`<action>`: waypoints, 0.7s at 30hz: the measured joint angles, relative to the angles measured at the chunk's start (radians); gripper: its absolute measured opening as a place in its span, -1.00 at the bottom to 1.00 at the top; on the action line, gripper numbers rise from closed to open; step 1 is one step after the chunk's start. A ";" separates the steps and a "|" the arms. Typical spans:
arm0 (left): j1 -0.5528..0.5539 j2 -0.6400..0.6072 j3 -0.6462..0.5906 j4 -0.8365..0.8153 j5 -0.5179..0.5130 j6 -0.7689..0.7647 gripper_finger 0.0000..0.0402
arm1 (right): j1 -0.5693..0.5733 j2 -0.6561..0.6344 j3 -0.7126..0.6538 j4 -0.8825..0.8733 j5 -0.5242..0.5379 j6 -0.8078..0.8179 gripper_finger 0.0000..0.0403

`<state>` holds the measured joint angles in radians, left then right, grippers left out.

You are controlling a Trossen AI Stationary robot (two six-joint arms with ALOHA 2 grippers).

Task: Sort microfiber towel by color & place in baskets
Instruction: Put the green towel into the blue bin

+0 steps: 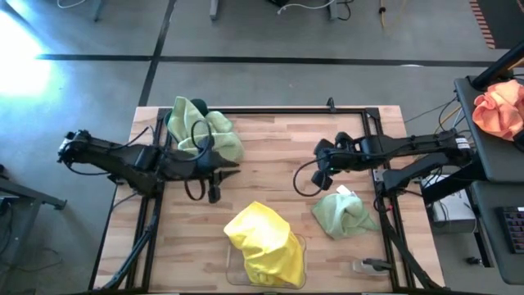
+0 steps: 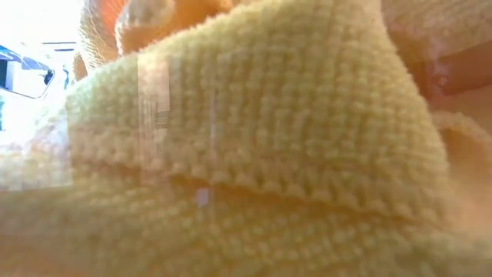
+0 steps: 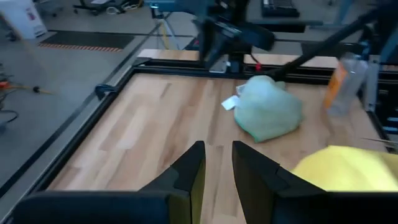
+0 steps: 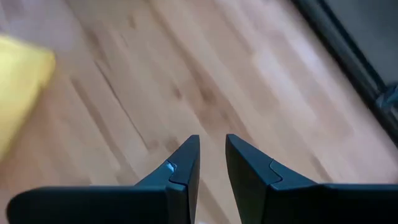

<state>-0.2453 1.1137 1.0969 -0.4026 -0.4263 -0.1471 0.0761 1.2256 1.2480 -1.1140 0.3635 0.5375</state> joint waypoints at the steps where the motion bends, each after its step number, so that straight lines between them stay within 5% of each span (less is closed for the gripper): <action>1: 0.011 0.000 0.000 0.000 0.000 0.000 -0.67 | 0.000 0.000 -0.007 -0.030 -0.005 0.014 -0.65; 10: 0.113 0.031 0.000 0.023 -0.073 -0.037 -0.67 | 0.000 -0.006 -0.010 -0.413 -0.062 0.118 -0.65; 21: 0.204 0.045 0.000 0.061 -0.086 -0.043 -0.67 | 0.008 -0.008 -0.025 -0.444 -0.318 0.108 -0.65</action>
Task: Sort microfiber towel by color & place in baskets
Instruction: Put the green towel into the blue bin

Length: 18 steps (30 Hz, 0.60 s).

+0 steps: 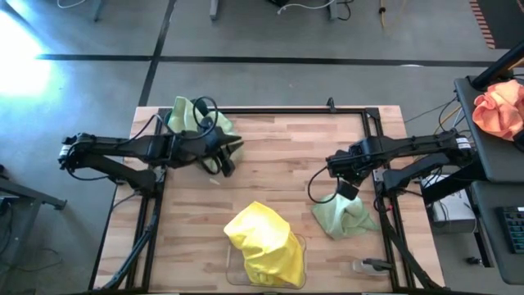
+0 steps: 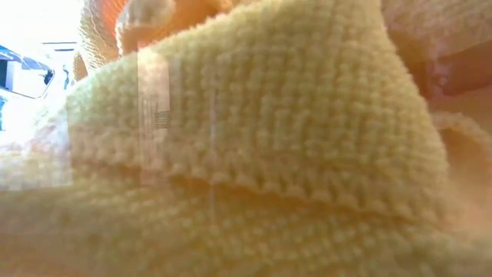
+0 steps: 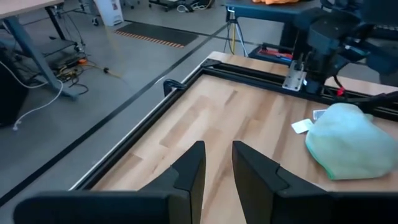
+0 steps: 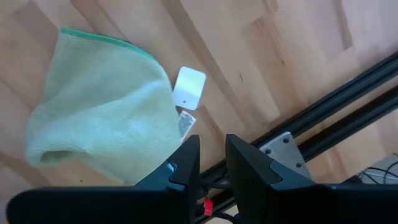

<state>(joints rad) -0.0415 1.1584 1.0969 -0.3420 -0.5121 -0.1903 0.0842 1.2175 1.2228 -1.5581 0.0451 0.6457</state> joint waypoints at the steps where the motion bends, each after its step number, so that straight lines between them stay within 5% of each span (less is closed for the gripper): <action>1: 0.003 0.000 0.000 0.000 0.000 0.004 -0.67 | 0.006 0.000 0.000 0.000 -0.001 0.010 -0.65; 18: 0.012 -0.007 0.000 -0.102 -0.001 0.059 -0.67 | 0.148 0.001 -0.080 0.200 -0.259 0.228 -0.45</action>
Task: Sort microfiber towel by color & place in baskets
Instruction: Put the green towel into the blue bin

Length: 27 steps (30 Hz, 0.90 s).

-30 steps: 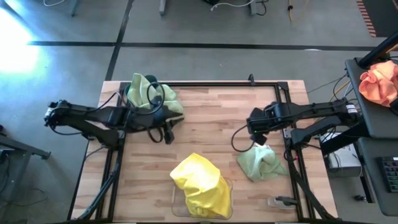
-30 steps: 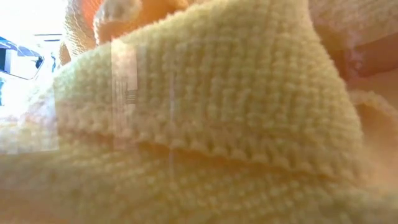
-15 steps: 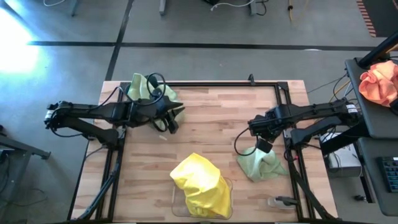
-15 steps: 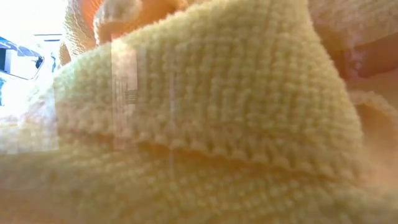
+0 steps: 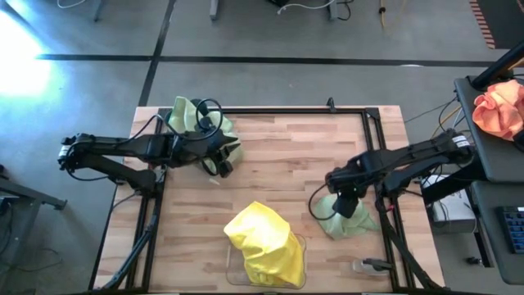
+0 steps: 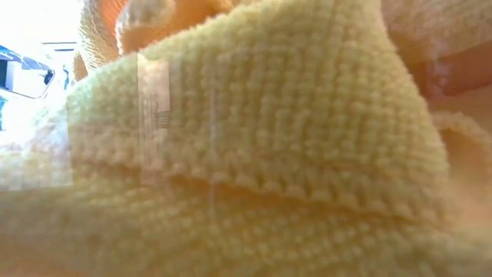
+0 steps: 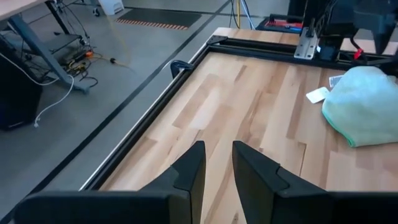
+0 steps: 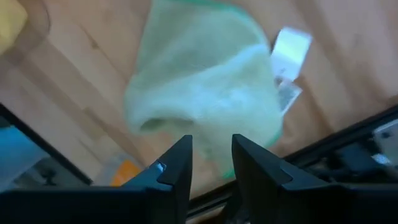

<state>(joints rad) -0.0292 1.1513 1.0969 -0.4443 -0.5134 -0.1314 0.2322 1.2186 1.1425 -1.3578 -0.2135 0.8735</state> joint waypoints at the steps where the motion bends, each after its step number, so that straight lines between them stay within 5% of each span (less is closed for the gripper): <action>1: 0.000 0.000 0.000 -0.002 0.001 0.000 -0.67 | 0.013 0.000 -0.016 0.009 -0.007 0.010 -0.42; 12: 0.000 -0.004 0.000 -0.002 0.026 -0.007 -0.67 | 0.075 0.000 -0.152 0.044 -0.030 0.068 -0.21; 27: 0.000 -0.004 0.000 0.001 0.027 -0.062 -0.67 | 0.076 0.000 -0.272 0.208 0.014 -0.064 -0.17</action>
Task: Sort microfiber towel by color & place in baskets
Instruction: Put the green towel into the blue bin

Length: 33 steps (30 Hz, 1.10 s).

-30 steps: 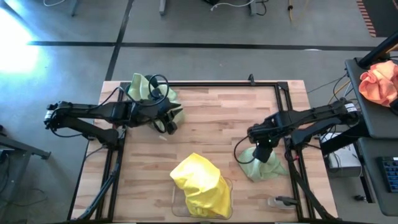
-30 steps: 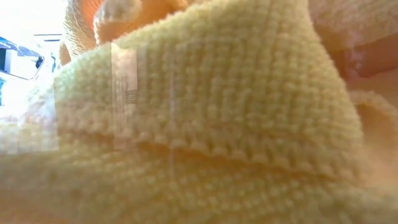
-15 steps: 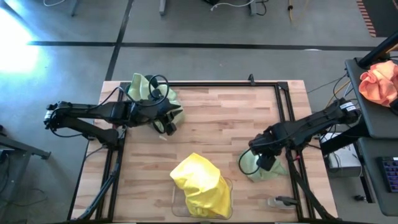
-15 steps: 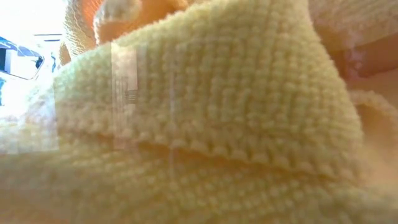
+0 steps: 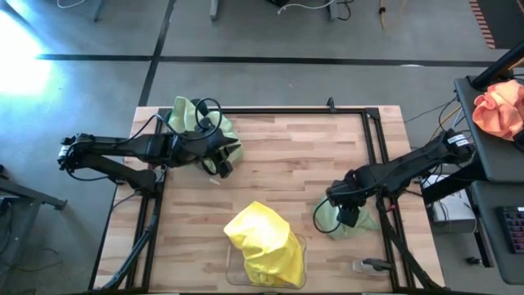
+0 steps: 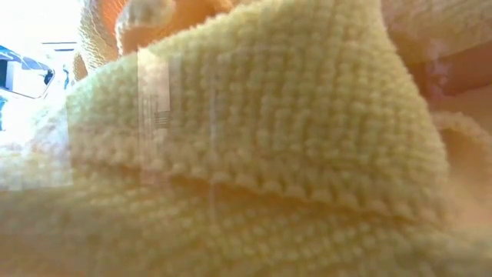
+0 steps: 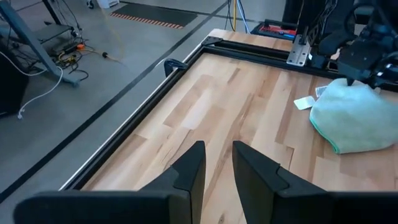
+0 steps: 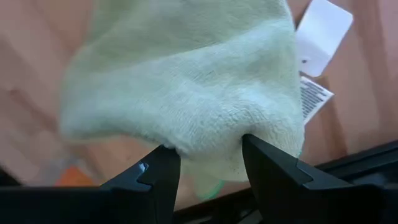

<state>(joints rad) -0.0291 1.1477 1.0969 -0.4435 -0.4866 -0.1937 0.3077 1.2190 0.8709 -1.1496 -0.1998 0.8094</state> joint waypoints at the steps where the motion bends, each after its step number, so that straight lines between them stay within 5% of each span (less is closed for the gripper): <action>1: 0.000 0.000 0.000 0.000 0.000 -0.002 -0.67 | 0.000 0.000 -0.012 0.009 0.006 -0.001 -0.17; 33: 0.000 0.000 0.000 0.003 0.000 -0.029 -0.67 | 0.000 -0.001 -0.305 0.412 0.016 0.151 -0.27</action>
<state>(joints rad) -0.0290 1.1477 1.0969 -0.4408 -0.4870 -0.2226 0.3073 1.2179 0.5655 -0.7372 -0.1833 0.9608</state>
